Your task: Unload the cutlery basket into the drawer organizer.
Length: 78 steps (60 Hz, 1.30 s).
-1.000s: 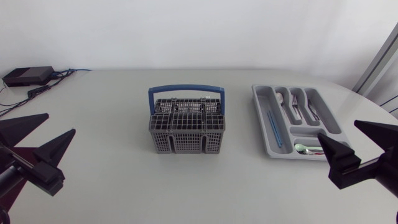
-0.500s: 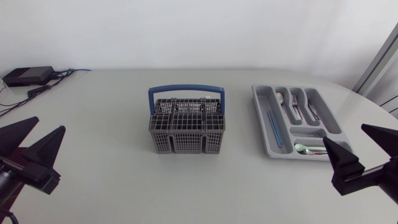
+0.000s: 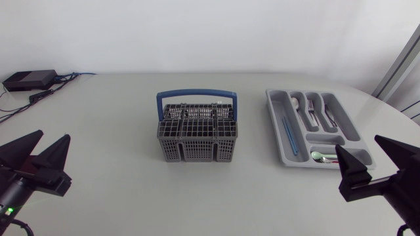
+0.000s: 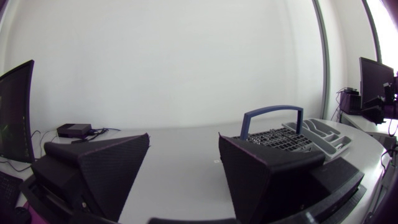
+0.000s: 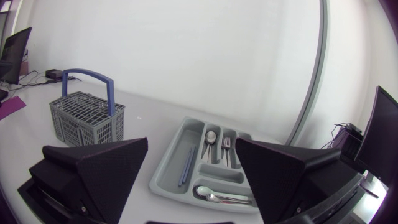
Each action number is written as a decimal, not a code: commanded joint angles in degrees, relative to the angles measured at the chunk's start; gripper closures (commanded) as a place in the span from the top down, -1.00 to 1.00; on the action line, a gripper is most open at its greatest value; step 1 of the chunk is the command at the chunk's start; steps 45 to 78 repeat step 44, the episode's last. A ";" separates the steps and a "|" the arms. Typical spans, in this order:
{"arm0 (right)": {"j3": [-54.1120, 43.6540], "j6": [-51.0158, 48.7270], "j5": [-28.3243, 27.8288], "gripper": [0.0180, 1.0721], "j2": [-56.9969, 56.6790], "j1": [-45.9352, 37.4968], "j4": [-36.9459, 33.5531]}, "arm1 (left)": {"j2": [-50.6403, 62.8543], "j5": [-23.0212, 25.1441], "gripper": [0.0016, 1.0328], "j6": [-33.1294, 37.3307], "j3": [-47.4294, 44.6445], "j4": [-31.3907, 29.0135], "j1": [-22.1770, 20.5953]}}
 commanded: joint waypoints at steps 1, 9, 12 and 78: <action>-2.61 2.71 0.56 0.92 -0.76 -0.65 2.31 | -0.65 -1.95 0.92 -1.61 -2.15 1.14 -1.49; -5.74 5.40 0.82 0.92 -1.44 -1.26 6.27 | -0.98 -6.57 0.92 -1.88 -4.04 2.08 -4.16; -6.83 6.33 0.91 0.92 -1.68 -1.47 7.63 | -1.09 -8.17 0.92 -1.97 -4.70 2.40 -5.09; -13.21 11.81 1.43 0.92 -3.07 -2.72 15.70 | -1.76 -17.61 0.92 -2.52 -8.56 4.32 -10.55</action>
